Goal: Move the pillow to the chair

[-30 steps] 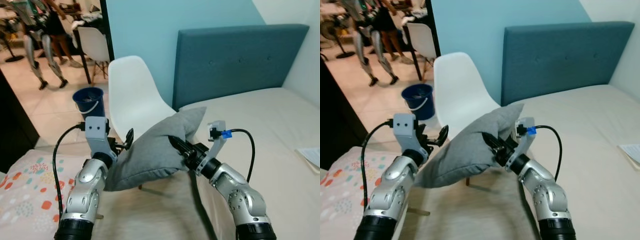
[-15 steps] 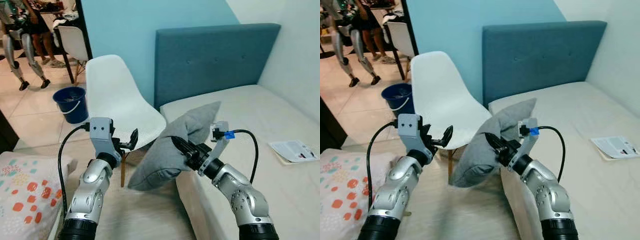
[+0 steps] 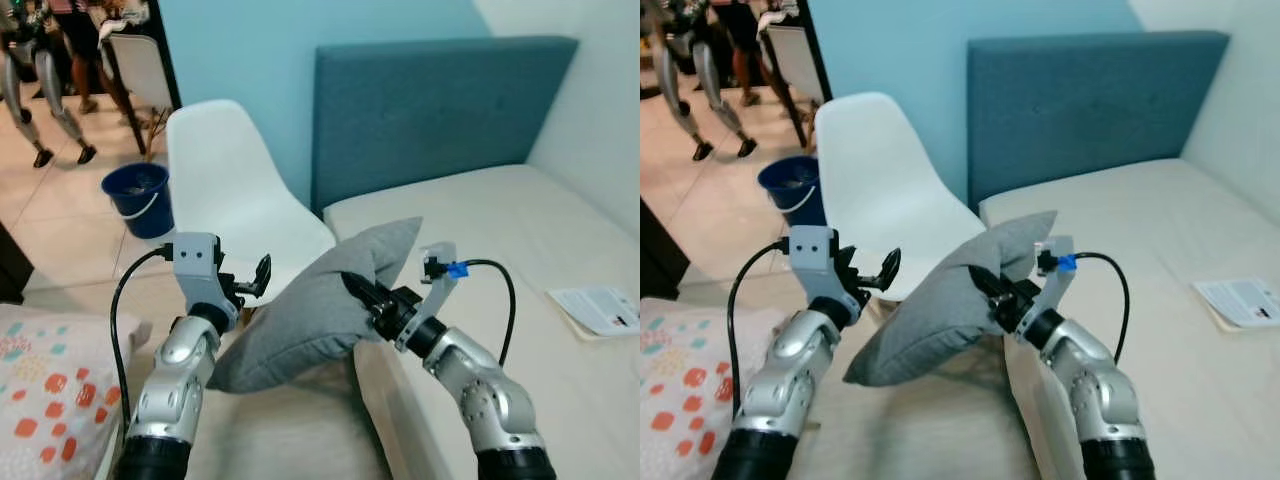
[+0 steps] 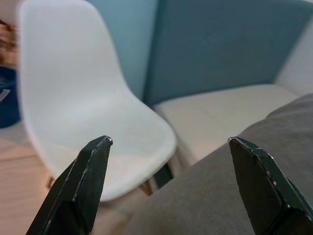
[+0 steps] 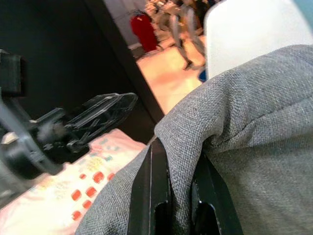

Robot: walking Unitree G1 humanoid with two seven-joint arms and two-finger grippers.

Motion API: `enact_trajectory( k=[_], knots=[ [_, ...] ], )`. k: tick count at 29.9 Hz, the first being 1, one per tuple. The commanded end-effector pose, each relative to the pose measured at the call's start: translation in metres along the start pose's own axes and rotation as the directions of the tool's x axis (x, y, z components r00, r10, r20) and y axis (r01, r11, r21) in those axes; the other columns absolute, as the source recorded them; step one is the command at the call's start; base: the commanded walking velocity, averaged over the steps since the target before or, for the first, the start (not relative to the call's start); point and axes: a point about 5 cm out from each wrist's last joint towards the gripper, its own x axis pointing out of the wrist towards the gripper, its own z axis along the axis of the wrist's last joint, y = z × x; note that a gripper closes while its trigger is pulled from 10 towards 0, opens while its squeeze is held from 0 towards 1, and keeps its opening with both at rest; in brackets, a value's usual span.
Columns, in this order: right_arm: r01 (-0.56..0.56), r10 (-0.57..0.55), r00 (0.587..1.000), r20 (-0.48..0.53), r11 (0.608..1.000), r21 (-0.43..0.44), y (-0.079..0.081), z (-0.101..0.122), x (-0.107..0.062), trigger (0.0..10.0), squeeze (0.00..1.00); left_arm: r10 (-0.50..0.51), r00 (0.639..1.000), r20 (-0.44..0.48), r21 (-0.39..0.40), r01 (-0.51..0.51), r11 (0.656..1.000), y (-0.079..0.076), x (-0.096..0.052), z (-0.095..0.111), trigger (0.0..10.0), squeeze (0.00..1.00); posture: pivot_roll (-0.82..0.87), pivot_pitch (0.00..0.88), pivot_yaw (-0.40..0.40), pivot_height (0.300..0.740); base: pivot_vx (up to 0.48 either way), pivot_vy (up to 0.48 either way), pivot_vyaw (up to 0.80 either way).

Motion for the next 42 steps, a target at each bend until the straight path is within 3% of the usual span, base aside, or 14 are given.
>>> enact_trajectory(
  k=[1, 8, 42],
  knots=[
    [-0.031, 0.038, 0.995, 0.096, 0.997, -0.072, 0.0046, 0.021, 0.0001, 10.0, 0.0, -0.008, 1.0, -0.002, -0.005, 0.008, 1.0, -0.0023, -0.0001, -0.0015, 10.0, 0.0, -0.05, 0.0, -0.022, 0.74, 0.319, 0.0, 0.78],
    [0.026, -0.022, 0.996, 0.089, 0.999, -0.043, -0.0022, 0.0205, 0.0004, 10.0, 0.0, -0.008, 1.0, -0.002, -0.005, 0.008, 1.0, -0.0025, 0.0002, -0.0014, 10.0, 0.0, -0.05, 0.0, -0.021, 0.74, 0.325, 0.0, 0.22],
    [0.014, -0.012, 0.993, 0.119, 1.0, -0.018, -0.0017, 0.0234, 0.0008, 10.0, 0.0, -0.012, 1.0, -0.002, 0.004, 0.012, 1.0, -0.0043, 0.0008, -0.002, 10.0, 0.0, -0.05, 0.0, -0.02, 0.74, 0.335, 0.0, 0.0]
  ],
)
